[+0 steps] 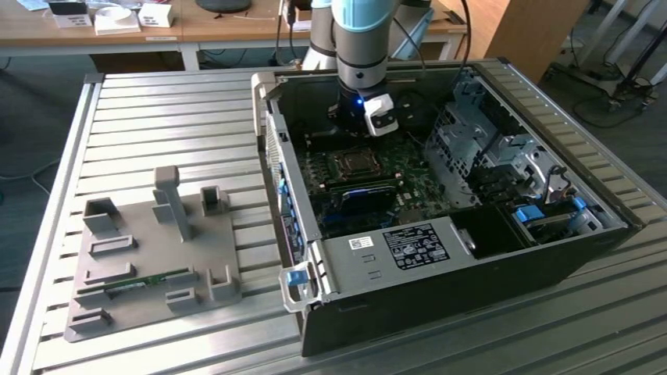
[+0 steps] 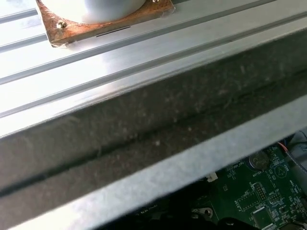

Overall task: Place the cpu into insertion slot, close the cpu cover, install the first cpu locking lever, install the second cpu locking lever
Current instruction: 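Install the first cpu locking lever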

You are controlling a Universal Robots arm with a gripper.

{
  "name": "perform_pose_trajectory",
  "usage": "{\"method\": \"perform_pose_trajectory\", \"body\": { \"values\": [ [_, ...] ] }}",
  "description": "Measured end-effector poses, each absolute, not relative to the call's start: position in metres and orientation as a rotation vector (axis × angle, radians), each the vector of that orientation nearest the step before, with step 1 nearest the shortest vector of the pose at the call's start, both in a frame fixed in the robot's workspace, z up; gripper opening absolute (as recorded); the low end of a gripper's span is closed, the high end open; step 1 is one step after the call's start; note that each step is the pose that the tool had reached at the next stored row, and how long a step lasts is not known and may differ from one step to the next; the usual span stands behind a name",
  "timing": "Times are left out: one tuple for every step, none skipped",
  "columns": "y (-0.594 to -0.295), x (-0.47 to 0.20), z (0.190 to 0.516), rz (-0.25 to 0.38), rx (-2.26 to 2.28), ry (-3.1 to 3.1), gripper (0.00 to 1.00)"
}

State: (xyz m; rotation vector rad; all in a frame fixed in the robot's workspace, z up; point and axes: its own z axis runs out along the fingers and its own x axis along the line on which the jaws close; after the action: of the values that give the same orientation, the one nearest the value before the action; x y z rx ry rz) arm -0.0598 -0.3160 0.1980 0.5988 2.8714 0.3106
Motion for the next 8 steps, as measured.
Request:
{"method": "perform_pose_trajectory", "body": {
  "values": [
    [-0.3164, -0.06, 0.1978, 0.311, 0.598, 2.87, 0.11],
    [-0.3168, -0.0602, 0.1975, 0.311, 0.598, 2.869, 0.11],
    [-0.3172, -0.0604, 0.1973, 0.311, 0.598, 2.868, 0.11],
    [-0.3177, -0.0605, 0.1971, 0.312, 0.597, 2.867, 0.11],
    [-0.3183, -0.0606, 0.1969, 0.312, 0.597, 2.866, 0.11],
    [-0.3196, -0.0607, 0.1967, 0.312, 0.597, 2.865, 0.11],
    [-0.3208, -0.0607, 0.1965, 0.312, 0.596, 2.864, 0.11],
    [-0.322, -0.0608, 0.1964, 0.312, 0.596, 2.864, 0.11]
  ]
}}
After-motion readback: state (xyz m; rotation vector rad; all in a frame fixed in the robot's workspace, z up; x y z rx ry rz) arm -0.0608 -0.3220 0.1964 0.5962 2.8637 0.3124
